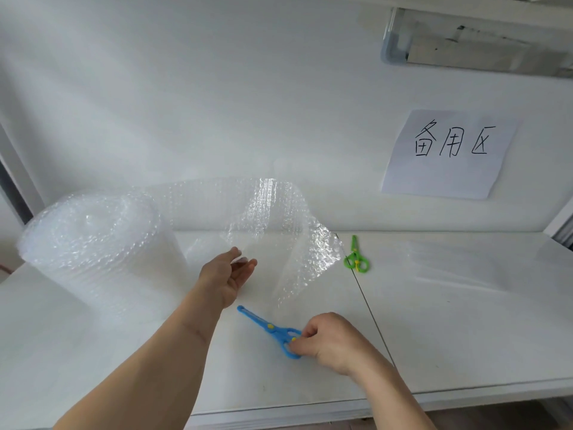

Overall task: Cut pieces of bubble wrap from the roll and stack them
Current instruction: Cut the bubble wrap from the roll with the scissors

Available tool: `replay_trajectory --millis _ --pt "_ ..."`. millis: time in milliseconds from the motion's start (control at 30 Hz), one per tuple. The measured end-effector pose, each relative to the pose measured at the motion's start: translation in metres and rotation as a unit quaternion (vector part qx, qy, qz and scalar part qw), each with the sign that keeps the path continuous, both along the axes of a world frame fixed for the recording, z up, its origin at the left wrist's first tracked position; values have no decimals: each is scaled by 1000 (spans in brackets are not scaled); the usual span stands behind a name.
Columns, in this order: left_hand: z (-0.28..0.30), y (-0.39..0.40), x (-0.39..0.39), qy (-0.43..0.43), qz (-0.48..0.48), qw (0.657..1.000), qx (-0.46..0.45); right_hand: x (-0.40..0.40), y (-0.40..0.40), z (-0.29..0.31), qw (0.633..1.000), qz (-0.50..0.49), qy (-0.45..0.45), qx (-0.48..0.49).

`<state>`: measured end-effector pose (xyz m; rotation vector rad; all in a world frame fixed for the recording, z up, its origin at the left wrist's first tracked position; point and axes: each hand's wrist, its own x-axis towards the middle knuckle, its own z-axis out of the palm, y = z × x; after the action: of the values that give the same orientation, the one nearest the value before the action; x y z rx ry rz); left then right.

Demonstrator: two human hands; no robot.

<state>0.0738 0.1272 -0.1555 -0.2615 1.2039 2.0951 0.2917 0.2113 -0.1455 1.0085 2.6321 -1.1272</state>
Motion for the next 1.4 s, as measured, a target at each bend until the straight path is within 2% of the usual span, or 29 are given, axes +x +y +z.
replay_trajectory --millis 67,100,200,267,433,567,633,800,933,1100,1233,1400 --pt "-1 -2 -1 -1 -1 1000 3 9 4 3 988 -9 36 -153" --pt "0 -2 -2 -1 -1 1000 6 13 7 3 970 -15 62 -234" --pt "0 -1 -3 -1 -3 1000 7 22 11 0 882 -43 144 -446" --pt "-2 2 -2 -5 -5 1000 8 22 8 -4 821 -68 186 -535" --pt "-8 6 3 -10 0 1000 2 0 -8 -4 704 -142 280 -637" --pt "-8 8 13 1 -5 1000 -1 -26 -12 -5 660 -218 331 -638" --pt "-8 9 18 2 -8 1000 -2 -37 -11 -11 676 -249 345 -602" --pt "-9 13 27 12 -22 1000 -17 -58 -13 -26 799 -268 329 -426" --pt "-4 20 35 24 -34 999 -25 -68 -19 -22 852 -245 320 -334" --pt "1 21 36 32 -22 999 -34 -79 -24 -15 914 -185 249 -260" --pt "0 17 39 34 -23 999 -27 -81 -26 -11 925 -171 222 -257" --pt "-2 12 32 91 -16 992 -84 -66 -33 -8 882 -182 181 -396"
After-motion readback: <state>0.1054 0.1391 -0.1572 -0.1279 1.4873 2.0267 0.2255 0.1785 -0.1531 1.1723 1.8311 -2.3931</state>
